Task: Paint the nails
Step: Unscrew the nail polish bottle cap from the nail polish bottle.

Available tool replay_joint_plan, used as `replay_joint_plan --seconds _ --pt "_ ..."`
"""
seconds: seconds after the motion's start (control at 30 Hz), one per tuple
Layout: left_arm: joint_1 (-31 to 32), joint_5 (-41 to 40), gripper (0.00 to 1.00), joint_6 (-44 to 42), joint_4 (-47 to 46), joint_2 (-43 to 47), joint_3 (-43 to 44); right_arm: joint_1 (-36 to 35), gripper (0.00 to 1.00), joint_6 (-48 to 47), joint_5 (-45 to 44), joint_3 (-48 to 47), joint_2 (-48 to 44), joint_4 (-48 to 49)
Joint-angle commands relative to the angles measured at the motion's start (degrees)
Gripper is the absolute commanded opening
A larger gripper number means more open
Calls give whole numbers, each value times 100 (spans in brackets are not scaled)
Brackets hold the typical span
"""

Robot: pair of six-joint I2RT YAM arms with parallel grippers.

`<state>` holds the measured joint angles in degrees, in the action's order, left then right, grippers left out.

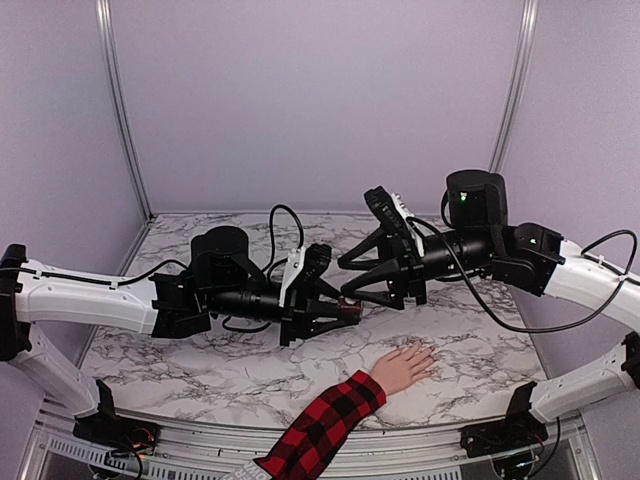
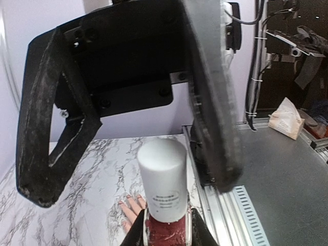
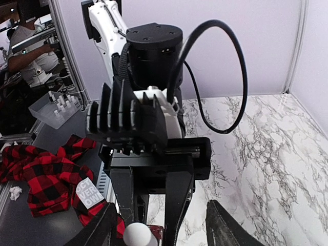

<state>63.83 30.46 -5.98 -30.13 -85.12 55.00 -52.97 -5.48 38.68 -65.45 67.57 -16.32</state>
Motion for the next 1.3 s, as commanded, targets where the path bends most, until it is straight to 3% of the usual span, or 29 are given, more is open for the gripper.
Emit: replay_joint_plan --seconds 0.0,0.27,0.53,1.1,1.27 --pt "6 -1022 0 -203 -123 146 -101 -4 62 284 -586 -236 -12 122" --pt "13 -1843 0 -458 174 50 -87 3 61 492 -1288 -571 291 -416" --pt "14 -1895 0 -533 314 -10 -69 -9 49 357 -1204 -794 600 -875" --pt "6 -1937 0 -536 389 2 -142 -9 35 203 -1180 -742 635 -1021" --pt "6 -1958 0 -531 385 5 -155 -10 25 187 -1206 -758 588 -1045"
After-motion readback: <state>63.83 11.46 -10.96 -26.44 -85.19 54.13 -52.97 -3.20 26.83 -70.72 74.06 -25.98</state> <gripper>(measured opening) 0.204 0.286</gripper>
